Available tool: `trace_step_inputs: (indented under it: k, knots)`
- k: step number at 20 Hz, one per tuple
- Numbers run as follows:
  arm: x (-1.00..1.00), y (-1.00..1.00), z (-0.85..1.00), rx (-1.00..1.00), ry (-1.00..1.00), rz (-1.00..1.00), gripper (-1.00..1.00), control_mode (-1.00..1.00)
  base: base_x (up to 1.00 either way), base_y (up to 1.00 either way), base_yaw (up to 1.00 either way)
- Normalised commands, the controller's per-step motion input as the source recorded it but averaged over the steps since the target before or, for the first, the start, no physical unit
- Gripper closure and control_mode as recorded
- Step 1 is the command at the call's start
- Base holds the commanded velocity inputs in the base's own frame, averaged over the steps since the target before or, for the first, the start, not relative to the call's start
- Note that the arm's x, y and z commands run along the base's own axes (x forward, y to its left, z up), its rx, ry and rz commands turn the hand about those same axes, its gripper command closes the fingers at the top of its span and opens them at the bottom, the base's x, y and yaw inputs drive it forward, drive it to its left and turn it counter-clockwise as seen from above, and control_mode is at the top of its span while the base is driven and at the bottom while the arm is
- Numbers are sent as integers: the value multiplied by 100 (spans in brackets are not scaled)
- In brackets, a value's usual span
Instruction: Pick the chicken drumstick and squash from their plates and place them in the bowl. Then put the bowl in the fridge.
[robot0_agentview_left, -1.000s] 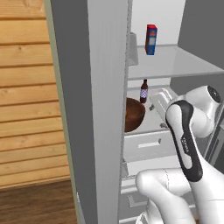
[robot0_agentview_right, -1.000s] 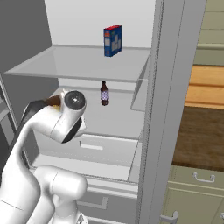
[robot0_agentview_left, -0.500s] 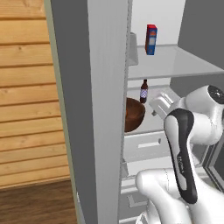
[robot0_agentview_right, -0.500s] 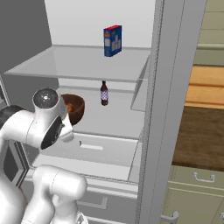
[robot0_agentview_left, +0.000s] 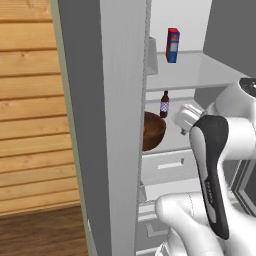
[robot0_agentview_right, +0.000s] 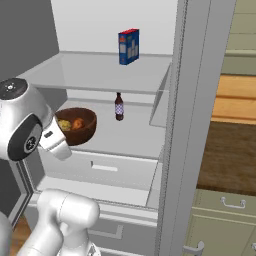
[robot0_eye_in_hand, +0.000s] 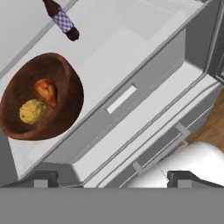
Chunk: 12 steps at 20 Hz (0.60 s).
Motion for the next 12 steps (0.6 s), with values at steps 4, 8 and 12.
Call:
trace_step_inputs:
  k: [4, 8, 12]
  knots:
    - [-100, -6, 48, -26, 0, 19, -100, -100, 0, 0, 0]
    - [-66, -5, 63, -19, 6, 14, -100, -100, 0, 0, 0]
    - [-25, 0, 82, -14, 5, 21, -100, -100, 0, 0, 0]
